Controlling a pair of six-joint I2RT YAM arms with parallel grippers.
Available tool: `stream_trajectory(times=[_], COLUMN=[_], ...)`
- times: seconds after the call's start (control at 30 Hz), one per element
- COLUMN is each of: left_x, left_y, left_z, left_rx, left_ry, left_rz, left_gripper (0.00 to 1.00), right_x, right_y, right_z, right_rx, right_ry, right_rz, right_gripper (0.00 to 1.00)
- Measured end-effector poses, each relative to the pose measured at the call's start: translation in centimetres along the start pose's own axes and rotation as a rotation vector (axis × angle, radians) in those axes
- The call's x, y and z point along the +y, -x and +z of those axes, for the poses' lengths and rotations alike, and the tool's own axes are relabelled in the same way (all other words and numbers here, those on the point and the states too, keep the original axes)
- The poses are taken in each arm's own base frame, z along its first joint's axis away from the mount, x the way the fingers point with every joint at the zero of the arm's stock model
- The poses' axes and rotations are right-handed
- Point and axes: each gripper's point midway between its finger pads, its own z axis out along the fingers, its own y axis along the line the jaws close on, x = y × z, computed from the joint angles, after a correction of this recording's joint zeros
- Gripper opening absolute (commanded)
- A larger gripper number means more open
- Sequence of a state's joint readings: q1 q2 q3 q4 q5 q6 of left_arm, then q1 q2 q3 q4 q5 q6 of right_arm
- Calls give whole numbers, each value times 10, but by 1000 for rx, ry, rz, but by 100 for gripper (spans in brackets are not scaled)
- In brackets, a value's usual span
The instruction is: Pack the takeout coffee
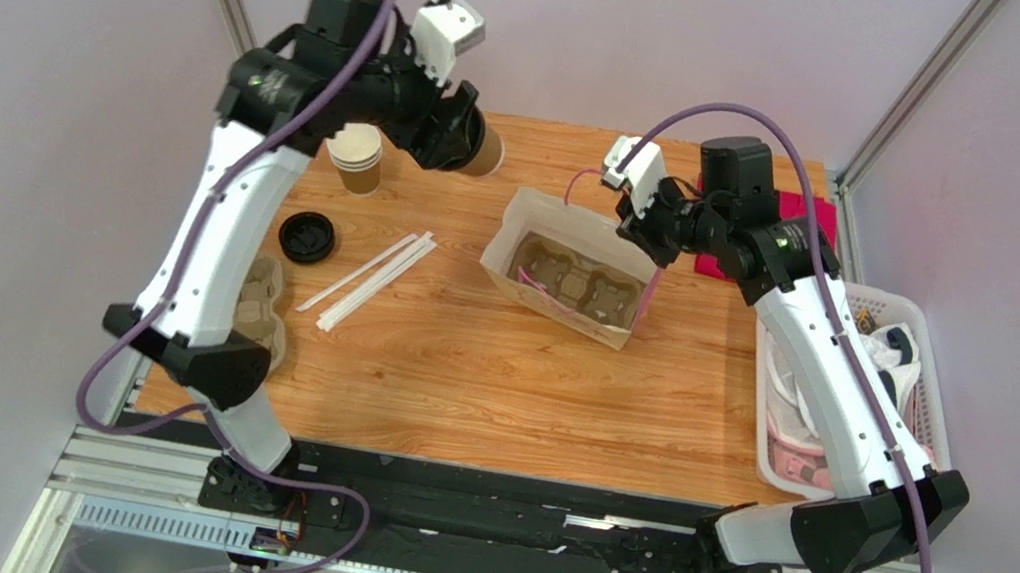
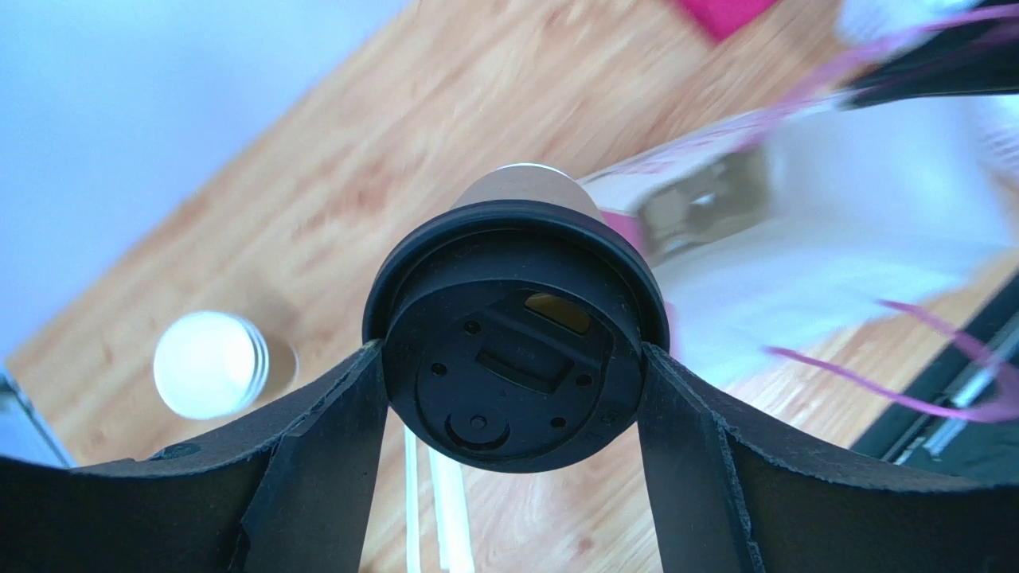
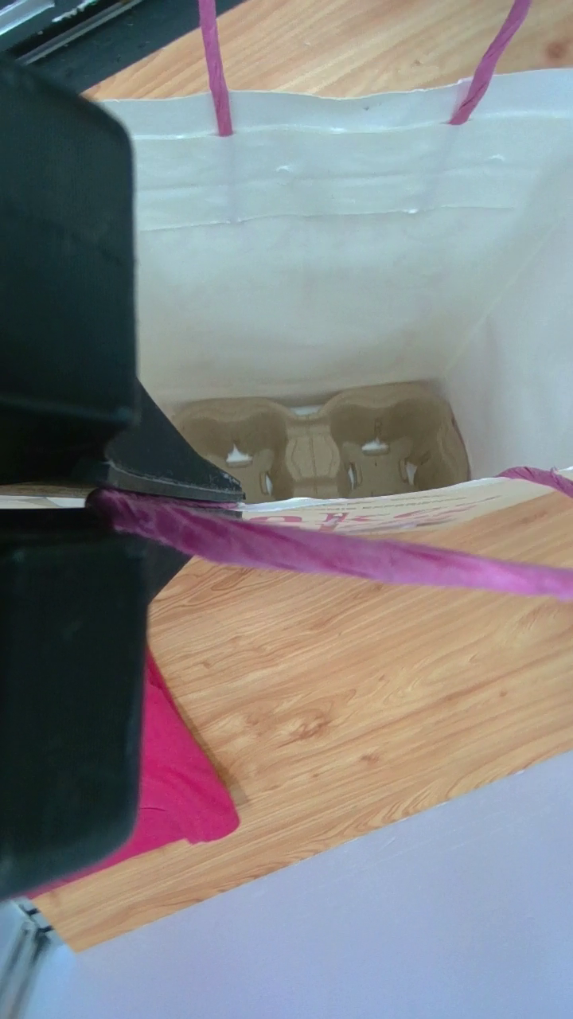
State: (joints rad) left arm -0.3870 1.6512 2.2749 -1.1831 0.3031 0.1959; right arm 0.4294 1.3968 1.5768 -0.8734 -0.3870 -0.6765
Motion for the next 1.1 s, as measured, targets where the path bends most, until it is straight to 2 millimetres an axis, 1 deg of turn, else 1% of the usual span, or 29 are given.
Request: stream_trajectory(times=[0.03,0.1,0.17,0.23,0.3,0.4,0.47,0.6,0.7,0.83,0.9,1.0,1.1], left_x=[-9,-29,-47,-66,-84,-100,-107,-113,-115,-120,-123,-122,-120], left_y=[12,26,31,31,25,12,4,-3,-7,-11,-23,-55,-86], left_z=[-16,-40,-51,-52,-44,-23,-8,23,37,49,58,76,96], left_rx=[-49,-116,-148,-159,-145,-95,-56,-5,19,23,43,96,150], left_ry=[-18,-59,-96,-145,-192,-223,-237,-226,-218,-217,-219,-202,-177], left_rz=[18,52,77,101,116,110,92,56,28,-1,-18,-43,-58], left_gripper=[21,21,21,21,19,17,17,17,15,15,15,15,15], right_x=[-2,-7,-10,-12,-14,-13,-9,1,5,3,0,-3,0], right_y=[1,3,4,4,5,4,3,4,5,7,6,7,6], right_z=[-1,-2,-2,-2,-2,-1,-1,-1,0,-2,-3,-3,-3], right_rx=[0,2,3,8,10,14,16,22,27,33,37,38,38], right_ry=[-18,-54,-86,-115,-147,-185,-211,-249,-291,-347,-371,-396,-396], right_rz=[9,30,52,78,104,130,135,117,106,141,176,235,292], right_gripper=[0,0,0,0,0,0,0,0,0,0,0,0,0])
